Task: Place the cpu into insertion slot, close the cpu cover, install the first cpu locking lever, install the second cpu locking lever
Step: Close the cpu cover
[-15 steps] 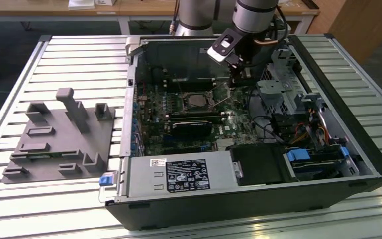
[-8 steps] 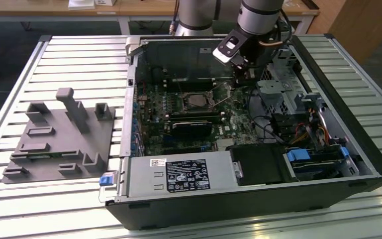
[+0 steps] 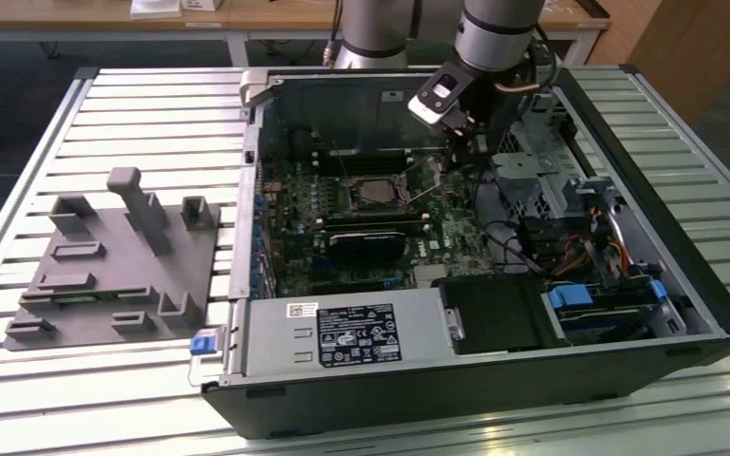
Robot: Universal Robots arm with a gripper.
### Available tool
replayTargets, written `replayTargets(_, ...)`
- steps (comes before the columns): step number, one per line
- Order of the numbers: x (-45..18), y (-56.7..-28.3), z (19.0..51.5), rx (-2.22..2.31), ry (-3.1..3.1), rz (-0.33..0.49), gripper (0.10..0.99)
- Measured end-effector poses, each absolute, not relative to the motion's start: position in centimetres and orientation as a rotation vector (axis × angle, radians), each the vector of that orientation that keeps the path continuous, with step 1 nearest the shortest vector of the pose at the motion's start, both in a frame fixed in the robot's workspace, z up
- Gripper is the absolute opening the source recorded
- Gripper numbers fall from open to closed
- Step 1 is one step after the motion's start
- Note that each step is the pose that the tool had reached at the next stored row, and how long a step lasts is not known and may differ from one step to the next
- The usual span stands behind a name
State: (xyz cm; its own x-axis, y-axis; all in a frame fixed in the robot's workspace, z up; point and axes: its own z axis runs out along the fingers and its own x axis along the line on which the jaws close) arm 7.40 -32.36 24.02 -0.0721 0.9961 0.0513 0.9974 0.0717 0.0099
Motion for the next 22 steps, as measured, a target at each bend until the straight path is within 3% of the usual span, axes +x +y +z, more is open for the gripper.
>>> replayTargets(22, 5.8, -32.3, 24.1, -2.116, -2.274, -0.064, 0.106)
